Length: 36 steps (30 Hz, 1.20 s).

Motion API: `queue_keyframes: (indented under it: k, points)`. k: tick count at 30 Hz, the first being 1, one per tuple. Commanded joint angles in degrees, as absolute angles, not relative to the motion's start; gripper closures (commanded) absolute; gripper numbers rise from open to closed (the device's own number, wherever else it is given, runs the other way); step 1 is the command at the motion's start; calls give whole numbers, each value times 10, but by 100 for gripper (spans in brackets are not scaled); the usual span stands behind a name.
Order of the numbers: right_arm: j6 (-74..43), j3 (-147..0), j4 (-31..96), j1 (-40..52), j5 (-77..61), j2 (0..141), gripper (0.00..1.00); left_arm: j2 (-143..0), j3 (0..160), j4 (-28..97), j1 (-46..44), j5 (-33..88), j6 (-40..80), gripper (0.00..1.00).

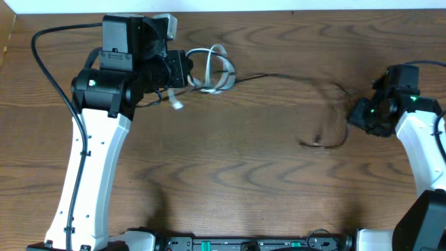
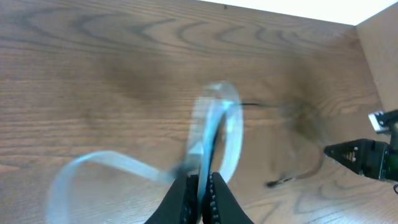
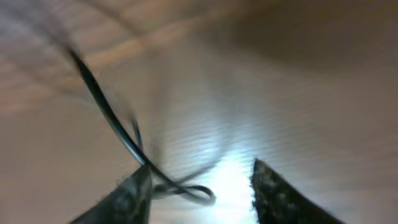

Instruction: Untangle cables

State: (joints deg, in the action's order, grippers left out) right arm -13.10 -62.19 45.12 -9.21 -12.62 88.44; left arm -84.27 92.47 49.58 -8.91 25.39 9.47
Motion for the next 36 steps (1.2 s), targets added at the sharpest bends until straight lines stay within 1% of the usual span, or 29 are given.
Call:
queue_keyframes:
  k: [1,3,5,8,11,15,19,20,23,30,36]
  points:
    - [13,-626,444,-89,-360,884,43,-837,929,497,-116,268,102,93]
    - [55,-629,441,-88,-443,884,31,-839,929,498,-137,268,102,93]
    - [91,-631,438,-84,-515,884,23,-839,929,496,-155,268,102,92]
    - [106,-632,417,-76,-595,884,18,-839,929,490,-171,268,102,93]
    - [92,-632,387,-63,-639,884,18,-838,929,475,-173,295,102,93]
    - [-11,-632,318,-10,-625,884,20,-838,929,428,-171,396,125,93]
    - [-149,-632,251,49,-550,884,21,-838,929,382,-171,467,165,93]
    - [-239,-632,225,75,-499,884,22,-838,929,362,-171,504,176,92]
    - [-330,-632,175,106,-464,884,23,-838,929,341,-171,555,186,93]
    - [-427,-632,46,147,-464,885,30,-838,929,339,-171,581,220,93]
    - [-448,-632,35,185,-409,887,33,-838,929,339,-171,591,233,93]
